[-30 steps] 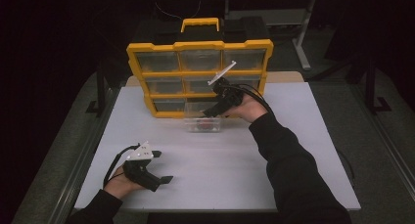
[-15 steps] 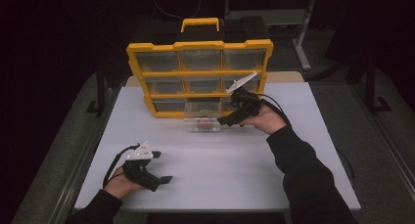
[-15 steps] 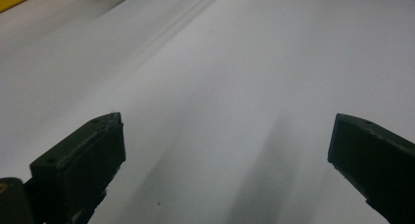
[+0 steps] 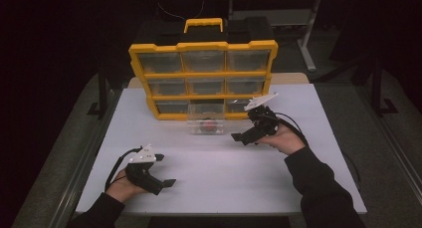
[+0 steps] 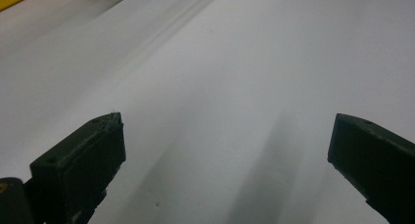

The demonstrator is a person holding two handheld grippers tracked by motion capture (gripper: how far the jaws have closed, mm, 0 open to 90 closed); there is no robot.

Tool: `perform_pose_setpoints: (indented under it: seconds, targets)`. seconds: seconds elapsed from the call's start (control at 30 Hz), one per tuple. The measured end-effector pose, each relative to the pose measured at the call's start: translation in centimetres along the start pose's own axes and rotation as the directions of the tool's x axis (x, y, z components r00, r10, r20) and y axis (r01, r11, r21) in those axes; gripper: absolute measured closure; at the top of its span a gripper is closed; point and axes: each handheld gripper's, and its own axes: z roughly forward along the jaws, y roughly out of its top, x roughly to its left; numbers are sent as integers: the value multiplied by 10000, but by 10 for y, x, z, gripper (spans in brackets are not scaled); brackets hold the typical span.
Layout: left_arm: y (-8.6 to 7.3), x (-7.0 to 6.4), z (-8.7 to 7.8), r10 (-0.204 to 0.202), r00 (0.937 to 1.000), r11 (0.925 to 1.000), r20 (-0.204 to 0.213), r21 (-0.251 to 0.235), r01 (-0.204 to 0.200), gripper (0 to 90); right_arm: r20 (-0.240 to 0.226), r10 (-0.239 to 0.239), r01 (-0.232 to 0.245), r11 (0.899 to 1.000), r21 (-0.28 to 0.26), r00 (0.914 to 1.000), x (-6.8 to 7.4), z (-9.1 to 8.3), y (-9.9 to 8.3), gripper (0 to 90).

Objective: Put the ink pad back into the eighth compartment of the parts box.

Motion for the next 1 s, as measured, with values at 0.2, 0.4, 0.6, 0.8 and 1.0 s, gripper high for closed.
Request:
perform_pose_setpoints:
  seconds: [0.2, 0.4, 0.6, 0.8, 1.0]
  targets:
    - [0, 0, 0, 7, 10000, 10000, 14, 2, -7, 0, 139, 234, -231, 9996, -182, 9996, 5, -5, -18, 0]
    - [0, -1, 0, 50, 10000, 10000, 17, 14, -50, 0, 273, 375, -369, 9991, -218, 9989, 9, -12, -39, 0]
    - [0, -1, 0, 67, 10000, 10000, 21, 1, -67, 0, 415, 515, -506, 9985, -221, 9978, 14, -14, -60, 0]
    - [0, -1, 0, 54, 10000, 10000, 25, -8, -54, 0, 430, 638, -629, 9978, -206, 9970, 19, -17, -80, 0]
    - [0, -1, 0, 72, 10000, 10000, 22, -1, -72, 0, 479, 697, -677, 9968, -421, 9964, 23, -22, -94, 0]
